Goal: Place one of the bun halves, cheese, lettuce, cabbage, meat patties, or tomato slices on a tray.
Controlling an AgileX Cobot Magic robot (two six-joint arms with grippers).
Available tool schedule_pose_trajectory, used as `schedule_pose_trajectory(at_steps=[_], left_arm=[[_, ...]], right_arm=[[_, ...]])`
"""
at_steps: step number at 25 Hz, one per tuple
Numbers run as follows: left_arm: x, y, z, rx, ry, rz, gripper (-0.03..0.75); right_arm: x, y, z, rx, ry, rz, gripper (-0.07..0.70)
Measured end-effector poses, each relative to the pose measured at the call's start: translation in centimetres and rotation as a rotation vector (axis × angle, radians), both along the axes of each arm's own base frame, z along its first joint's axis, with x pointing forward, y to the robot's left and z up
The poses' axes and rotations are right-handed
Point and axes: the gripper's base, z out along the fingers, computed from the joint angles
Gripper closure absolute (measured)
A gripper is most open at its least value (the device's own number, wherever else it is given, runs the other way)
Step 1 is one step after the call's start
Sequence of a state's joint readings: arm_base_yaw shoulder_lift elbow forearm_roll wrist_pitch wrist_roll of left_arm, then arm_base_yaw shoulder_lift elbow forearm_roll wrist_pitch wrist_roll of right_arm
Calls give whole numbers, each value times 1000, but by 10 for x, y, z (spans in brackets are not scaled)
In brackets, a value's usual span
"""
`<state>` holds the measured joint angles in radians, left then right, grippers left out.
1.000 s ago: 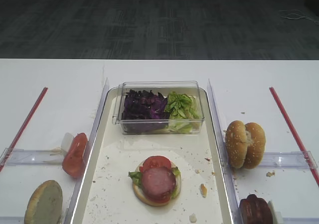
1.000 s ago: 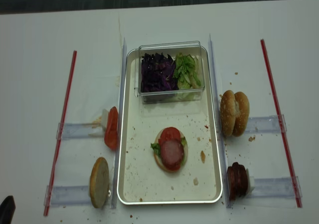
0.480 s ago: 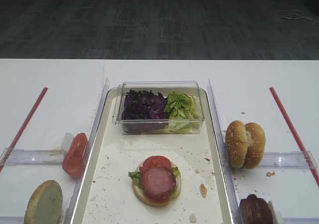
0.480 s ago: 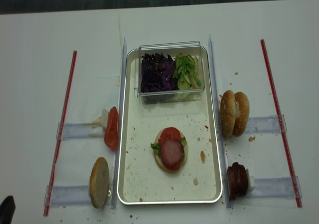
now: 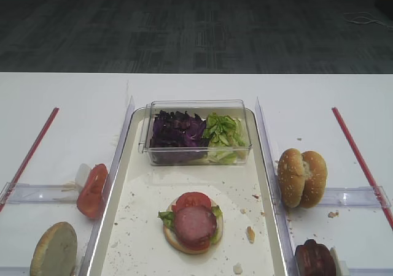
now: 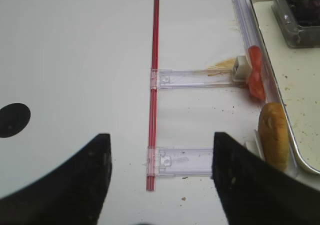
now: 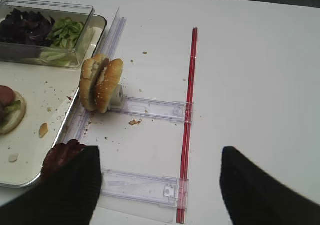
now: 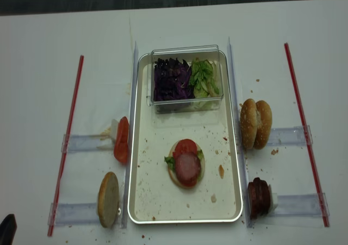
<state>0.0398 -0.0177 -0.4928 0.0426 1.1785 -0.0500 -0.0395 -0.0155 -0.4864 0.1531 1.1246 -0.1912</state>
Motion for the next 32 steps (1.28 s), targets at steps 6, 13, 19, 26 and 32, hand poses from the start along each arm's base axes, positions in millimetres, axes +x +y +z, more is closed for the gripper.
schedule_pose_trajectory(at_steps=[6,13,19,26,32], left_arm=[[0,0,0,0,0,0,278],[0,0,0,0,0,0,278],[0,0,0,0,0,0,278],[0,0,0,0,0,0,278],[0,0,0,0,0,0,278]], right_arm=[[0,0,0,0,0,0,94],[0,0,0,0,0,0,94],[0,0,0,0,0,0,94],[0,0,0,0,0,0,94],[0,0,0,0,0,0,94]])
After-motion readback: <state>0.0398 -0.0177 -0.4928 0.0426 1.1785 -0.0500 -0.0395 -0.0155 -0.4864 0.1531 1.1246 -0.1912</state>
